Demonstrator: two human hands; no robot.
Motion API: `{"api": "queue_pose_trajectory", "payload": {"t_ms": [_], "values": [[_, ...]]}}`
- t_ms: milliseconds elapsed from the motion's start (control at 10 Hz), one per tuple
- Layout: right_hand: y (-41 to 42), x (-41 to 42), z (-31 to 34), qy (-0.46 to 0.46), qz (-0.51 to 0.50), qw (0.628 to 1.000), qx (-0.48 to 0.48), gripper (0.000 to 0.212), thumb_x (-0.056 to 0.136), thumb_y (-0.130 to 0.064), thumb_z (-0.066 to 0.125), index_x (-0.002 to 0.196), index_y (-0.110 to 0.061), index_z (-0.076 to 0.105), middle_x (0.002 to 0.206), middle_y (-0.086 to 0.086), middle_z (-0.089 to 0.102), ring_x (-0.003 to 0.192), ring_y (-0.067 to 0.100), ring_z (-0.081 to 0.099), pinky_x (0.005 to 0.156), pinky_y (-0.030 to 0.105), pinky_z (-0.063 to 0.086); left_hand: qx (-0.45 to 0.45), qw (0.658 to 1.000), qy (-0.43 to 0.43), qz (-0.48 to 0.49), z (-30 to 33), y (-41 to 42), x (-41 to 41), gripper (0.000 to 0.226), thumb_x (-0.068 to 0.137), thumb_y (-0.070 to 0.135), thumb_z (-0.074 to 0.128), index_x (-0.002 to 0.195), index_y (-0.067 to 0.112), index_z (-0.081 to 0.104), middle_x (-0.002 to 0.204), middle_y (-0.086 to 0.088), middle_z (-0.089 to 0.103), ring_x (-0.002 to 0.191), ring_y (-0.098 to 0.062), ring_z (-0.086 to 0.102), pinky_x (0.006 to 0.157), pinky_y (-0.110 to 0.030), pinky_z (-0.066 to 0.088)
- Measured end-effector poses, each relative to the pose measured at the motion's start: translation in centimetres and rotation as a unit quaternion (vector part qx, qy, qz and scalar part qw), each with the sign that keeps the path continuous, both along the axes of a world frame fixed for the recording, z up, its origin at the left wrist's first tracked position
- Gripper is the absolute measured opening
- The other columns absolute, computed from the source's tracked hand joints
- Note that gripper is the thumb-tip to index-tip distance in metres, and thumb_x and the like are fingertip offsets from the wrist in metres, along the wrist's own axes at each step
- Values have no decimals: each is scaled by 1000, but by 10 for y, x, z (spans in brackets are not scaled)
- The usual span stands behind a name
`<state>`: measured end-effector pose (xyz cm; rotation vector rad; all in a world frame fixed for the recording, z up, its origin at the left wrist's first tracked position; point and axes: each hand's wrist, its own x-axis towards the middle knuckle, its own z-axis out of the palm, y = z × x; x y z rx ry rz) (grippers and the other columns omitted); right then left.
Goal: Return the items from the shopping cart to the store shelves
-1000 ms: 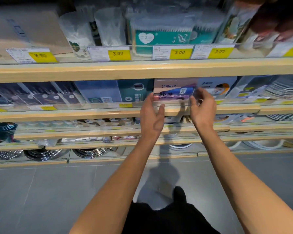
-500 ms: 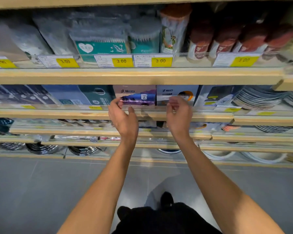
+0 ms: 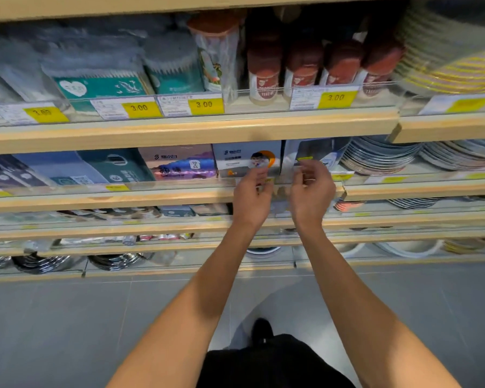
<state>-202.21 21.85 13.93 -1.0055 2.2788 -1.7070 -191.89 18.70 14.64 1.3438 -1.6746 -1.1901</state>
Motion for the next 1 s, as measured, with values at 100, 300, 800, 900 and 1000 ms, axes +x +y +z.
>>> {"api": "queue_pose_trajectory", "payload": {"t_ms": [100,300,800,900,1000], "values": [[8,-43,-1,-23,-77,997,-11,32,86,-22,71,115,-12,62,111,3,60,100,17,58,89,33,50,3,1000,5,-21,8,7,-25,45,97,18,57,141,17,48,140,2,55,125,-13,53,107,-36,44],[2,-104,-1,-29,89,987,130,52,85,-42,72,116,-4,57,103,4,61,94,22,58,76,30,42,-28,998,-55,-13,18,17,-60,57,99,16,52,151,18,29,155,-1,35,141,-20,34,103,-22,30],[10,-110,-9,17,87,983,160,43,86,-35,71,113,-6,54,100,11,66,95,30,63,84,46,51,2,983,-122,-141,11,5,-44,69,98,12,55,156,18,18,162,-1,20,149,-17,18,120,-30,21],[22,-81,-10,93,-14,991,90,53,84,-30,74,125,-6,51,115,10,61,108,25,58,92,37,47,-35,986,-121,-113,3,4,-24,59,95,9,57,150,19,38,156,1,34,144,-13,29,113,-20,22],[28,-26,-9,117,-4,993,-1,32,89,-23,67,115,-8,53,103,8,56,95,24,54,84,34,45,-27,994,-69,-76,-2,1,5,34,92,3,58,123,14,67,128,-1,60,116,-10,57,98,-21,44]]}}
